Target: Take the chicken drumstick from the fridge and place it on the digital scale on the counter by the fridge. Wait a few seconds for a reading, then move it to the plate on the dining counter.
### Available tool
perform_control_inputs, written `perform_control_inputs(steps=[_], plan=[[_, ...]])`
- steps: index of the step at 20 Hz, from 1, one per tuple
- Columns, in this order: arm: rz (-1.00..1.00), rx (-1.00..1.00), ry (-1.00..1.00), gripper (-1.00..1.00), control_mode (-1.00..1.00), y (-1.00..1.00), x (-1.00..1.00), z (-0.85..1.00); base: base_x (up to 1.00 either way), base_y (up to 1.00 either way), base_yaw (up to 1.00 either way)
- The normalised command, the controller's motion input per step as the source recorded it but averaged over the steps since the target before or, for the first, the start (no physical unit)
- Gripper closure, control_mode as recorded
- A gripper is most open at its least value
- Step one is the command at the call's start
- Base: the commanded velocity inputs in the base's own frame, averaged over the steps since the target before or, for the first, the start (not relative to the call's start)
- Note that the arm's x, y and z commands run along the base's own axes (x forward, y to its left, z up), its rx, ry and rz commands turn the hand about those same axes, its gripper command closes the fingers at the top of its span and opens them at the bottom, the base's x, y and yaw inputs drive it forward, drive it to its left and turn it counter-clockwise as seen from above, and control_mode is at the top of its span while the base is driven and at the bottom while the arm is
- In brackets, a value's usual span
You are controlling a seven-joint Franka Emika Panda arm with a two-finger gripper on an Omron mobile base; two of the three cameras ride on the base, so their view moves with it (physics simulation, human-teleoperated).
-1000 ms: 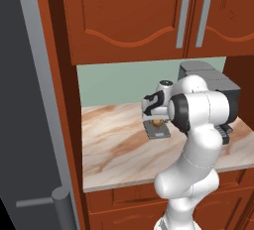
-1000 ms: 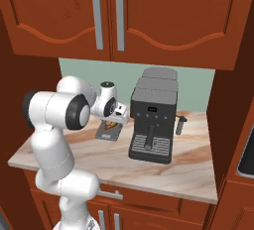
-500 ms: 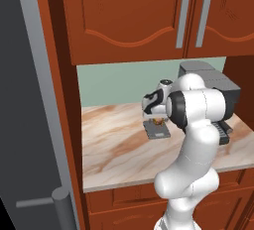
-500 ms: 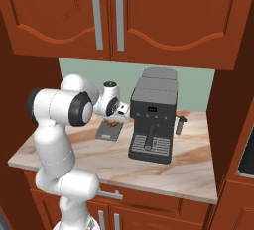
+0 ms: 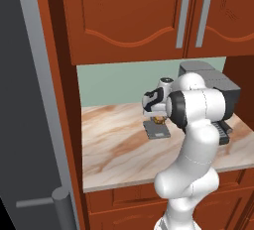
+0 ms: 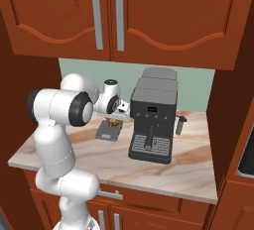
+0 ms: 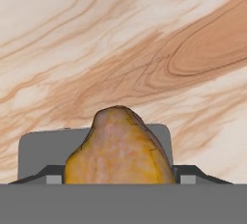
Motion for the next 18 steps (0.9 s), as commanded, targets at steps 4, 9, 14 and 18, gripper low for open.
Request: perform_control_inputs(steps=[4,9,14,18], plan=[[0.0,0.0,0.0,1.0,-1.0,-0.06,-0.03,0.0,0.0,0.0,0.0],[0.0,0.04,-0.04,1.0,-1.0,-0.13,-0.33,0.17,0.0,0.0,0.0],[0.01,0.18,-0.21,1.0,-1.0,-0.3,-1.0,0.47,0.0,0.0,0.0],[0.02,0.13,-0.17,1.0,-1.0,-0.02,-1.0,0.71,0.0,0.0,0.0]])
